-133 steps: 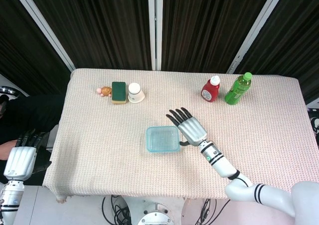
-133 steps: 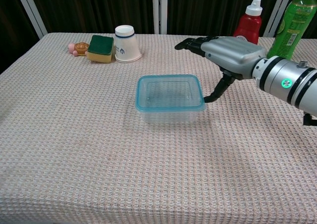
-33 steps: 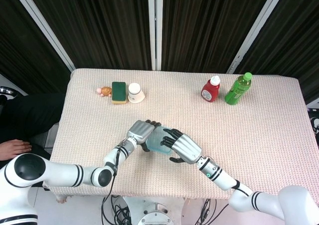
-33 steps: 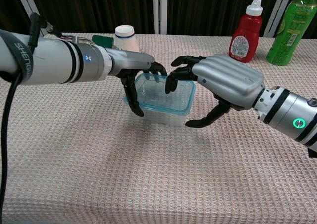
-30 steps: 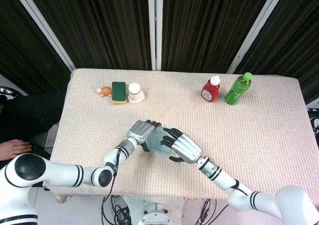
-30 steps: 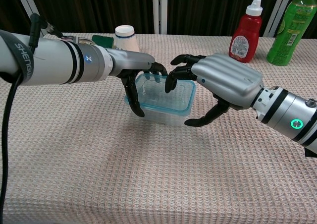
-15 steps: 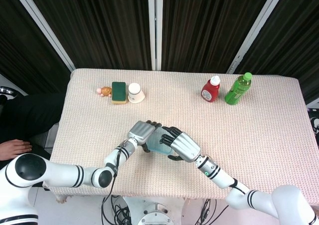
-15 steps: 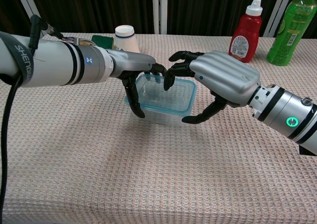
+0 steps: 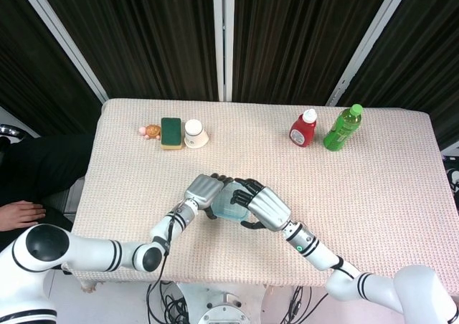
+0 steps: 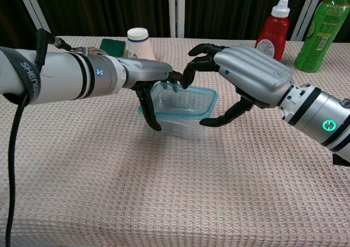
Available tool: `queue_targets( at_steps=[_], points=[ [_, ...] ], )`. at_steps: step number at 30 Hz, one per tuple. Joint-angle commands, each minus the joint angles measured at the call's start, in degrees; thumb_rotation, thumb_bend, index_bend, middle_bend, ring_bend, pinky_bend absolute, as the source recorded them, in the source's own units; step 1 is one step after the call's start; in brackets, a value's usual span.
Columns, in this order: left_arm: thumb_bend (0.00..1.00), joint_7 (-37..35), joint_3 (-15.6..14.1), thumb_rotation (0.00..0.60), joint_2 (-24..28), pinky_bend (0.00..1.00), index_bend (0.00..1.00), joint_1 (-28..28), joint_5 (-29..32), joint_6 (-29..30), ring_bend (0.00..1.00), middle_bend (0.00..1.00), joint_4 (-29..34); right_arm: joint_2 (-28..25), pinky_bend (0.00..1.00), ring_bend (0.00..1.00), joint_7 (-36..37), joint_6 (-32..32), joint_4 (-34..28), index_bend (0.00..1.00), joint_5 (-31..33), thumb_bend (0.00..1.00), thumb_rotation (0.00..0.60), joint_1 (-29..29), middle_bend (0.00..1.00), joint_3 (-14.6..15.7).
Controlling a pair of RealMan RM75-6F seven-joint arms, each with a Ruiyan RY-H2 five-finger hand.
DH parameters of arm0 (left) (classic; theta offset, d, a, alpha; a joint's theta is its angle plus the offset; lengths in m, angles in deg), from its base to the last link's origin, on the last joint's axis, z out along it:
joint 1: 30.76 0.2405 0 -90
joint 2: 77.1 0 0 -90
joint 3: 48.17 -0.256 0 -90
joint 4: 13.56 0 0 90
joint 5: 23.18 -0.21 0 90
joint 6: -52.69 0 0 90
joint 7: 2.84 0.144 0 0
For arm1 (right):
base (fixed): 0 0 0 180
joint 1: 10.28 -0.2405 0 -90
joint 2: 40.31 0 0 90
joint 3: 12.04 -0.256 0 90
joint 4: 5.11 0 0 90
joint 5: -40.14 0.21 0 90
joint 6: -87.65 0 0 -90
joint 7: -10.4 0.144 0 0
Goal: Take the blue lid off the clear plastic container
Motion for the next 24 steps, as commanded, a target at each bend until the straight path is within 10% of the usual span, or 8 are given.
queue_targets(
  at_steps=[1, 9, 24],
  points=[
    [0.06, -0.25, 0.21, 0.6, -0.26, 0.39, 0.22, 0.32, -0.52, 0.08, 0.2, 0.31, -0.16, 0.15, 0.24, 0.14, 0.25, -0.27, 0.1, 0.4, 0.04, 0.09, 0.6, -0.03, 0.36, -0.03],
    [0.06, -3.37, 1.44, 0.6, 1.13, 0.39, 0.22, 1.83, -3.05, -1.64, 0.2, 0.3, 1.37, 2.7, 0.33, 0.23, 1.47, -3.29, 4.09, 0.47, -0.52, 0.32, 0.6, 0.19, 0.42, -0.23],
    [0.06, -6.94, 1.81, 0.6, 3.53, 0.23, 0.1, 3.14, -7.34, -4.4, 0.1, 0.17, 4.13, 4.56, 0.35, 0.26, 2.33, -4.74, 7.8, 0.52, -1.65, 0.33, 0.6, -0.85, 0.43, 0.45]
  ],
)
